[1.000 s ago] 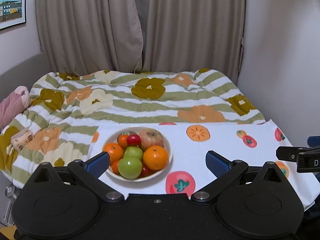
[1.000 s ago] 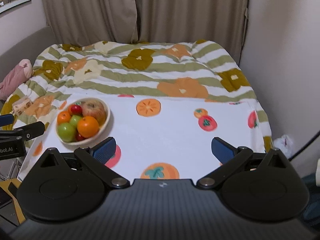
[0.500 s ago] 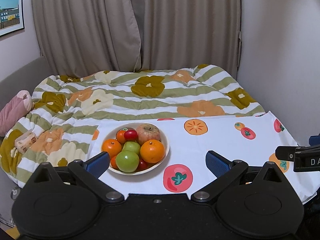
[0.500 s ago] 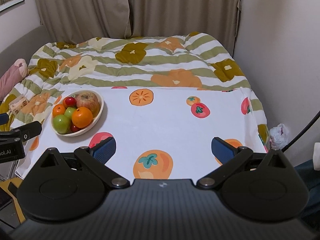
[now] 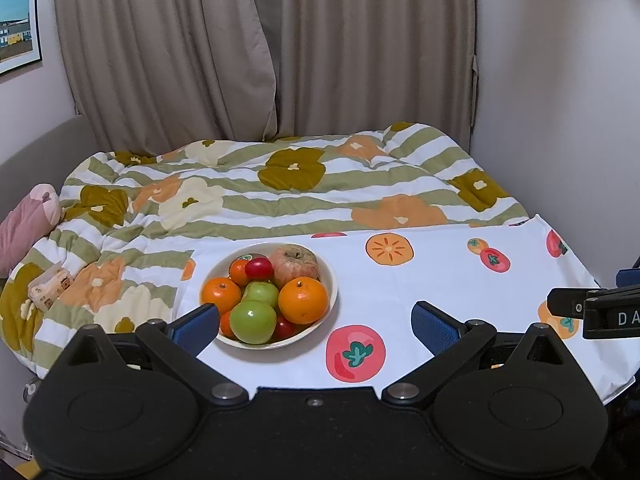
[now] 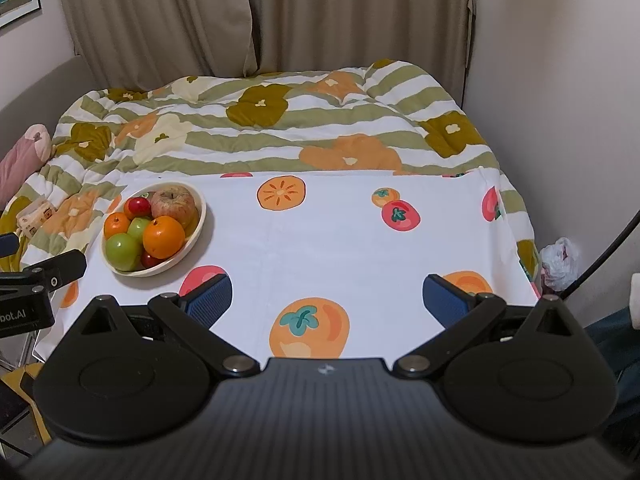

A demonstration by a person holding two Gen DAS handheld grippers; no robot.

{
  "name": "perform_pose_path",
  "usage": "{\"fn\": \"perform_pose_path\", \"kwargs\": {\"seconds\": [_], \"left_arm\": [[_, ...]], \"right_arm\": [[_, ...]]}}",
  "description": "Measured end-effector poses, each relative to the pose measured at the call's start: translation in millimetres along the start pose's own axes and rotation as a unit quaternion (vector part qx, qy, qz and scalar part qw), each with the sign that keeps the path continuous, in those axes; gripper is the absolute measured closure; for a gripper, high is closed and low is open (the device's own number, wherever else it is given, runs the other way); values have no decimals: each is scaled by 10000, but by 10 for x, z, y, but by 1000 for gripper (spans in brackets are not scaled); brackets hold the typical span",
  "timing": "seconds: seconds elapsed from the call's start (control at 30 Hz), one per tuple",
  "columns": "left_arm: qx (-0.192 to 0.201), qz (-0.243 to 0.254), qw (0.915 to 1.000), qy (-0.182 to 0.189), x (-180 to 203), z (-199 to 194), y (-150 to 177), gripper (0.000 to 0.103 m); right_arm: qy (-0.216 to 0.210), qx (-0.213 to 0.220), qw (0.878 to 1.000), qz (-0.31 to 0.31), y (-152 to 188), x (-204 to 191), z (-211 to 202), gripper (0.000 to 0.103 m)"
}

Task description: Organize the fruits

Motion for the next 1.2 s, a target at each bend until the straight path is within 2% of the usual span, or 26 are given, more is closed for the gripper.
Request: {"fn": "perform_pose_path", "kwargs": {"seconds": [1.2], "left_arm": [[17, -15, 10000, 84, -11, 54, -16, 0]], "right_arm": [[71, -13, 9999, 99, 10, 5, 72, 0]]}}
Point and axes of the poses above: each gripper's, at about its wrist camera, not at the fingertips, and z roughly the way its jaws point, x to its right, y to its underside, the point moved 6 cm from there along z, roughly the way its jaws point, and after that the axes turned 3 degrees about -y, right-handed, at the moved point
